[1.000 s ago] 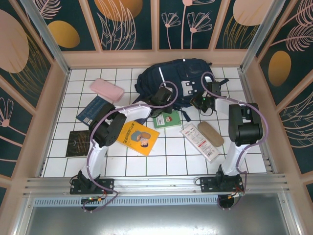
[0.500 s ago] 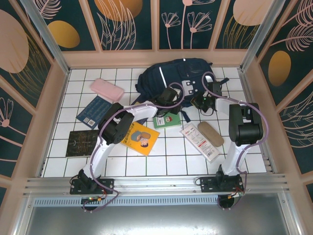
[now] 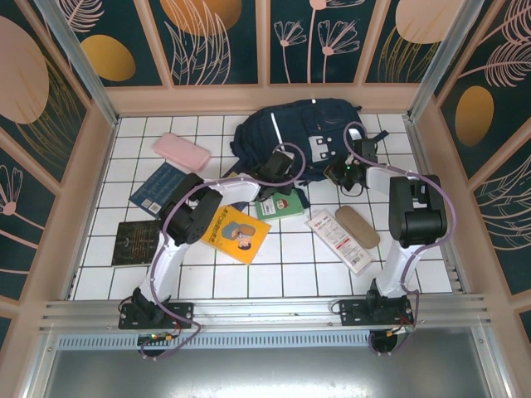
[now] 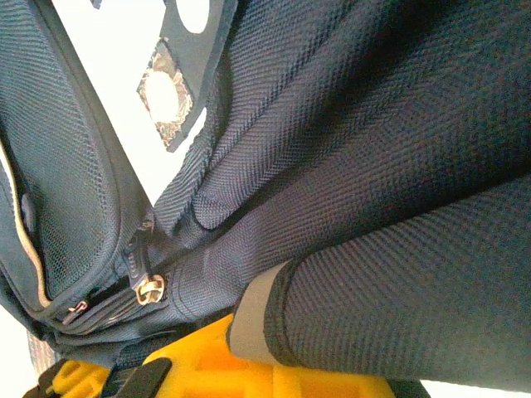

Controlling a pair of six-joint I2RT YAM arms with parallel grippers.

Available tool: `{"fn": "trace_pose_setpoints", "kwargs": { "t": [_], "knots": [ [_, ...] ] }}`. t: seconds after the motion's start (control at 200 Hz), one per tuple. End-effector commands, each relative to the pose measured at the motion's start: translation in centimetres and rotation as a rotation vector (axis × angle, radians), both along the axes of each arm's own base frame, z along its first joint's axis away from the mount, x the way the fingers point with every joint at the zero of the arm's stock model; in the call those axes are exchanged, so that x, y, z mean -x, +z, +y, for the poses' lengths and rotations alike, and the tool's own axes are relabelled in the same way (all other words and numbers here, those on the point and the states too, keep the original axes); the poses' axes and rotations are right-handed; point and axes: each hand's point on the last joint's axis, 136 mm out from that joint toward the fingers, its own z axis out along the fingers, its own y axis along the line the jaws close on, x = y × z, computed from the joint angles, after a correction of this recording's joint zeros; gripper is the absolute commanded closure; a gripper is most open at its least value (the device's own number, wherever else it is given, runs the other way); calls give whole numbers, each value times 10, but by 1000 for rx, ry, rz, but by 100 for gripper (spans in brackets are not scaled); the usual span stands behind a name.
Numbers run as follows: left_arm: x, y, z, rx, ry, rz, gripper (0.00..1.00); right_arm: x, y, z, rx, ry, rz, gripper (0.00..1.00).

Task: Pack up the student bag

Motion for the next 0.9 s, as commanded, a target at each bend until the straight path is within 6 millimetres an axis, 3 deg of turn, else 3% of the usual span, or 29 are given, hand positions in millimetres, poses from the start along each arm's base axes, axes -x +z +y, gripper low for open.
{"fn": "trace_pose_setpoints", "kwargs": {
  "t": [0.0,0.125,0.335,0.47,0.61,0.71,0.896],
  "knots": [
    [-7,-39,96,-229,206,74,84,-8,23,-16,27,-44,-70,100],
    [-17,-18,100,-210,221,51,85,-9,28,-17,33,-45,-79,100],
    [-12,50,51,58,96,30,82,-10,30,-16,23,-44,-83,100],
    [4,76,18,151,-22,1,82,-9,30,-15,16,-43,-82,100],
    [17,73,-18,143,-136,-5,82,-7,27,-14,12,-41,-75,100],
    [26,57,-41,128,-200,25,82,-7,26,-13,12,-39,-73,100],
    [33,28,-61,102,-264,69,83,-8,28,-11,-3,-31,-69,100]
  ]
}}
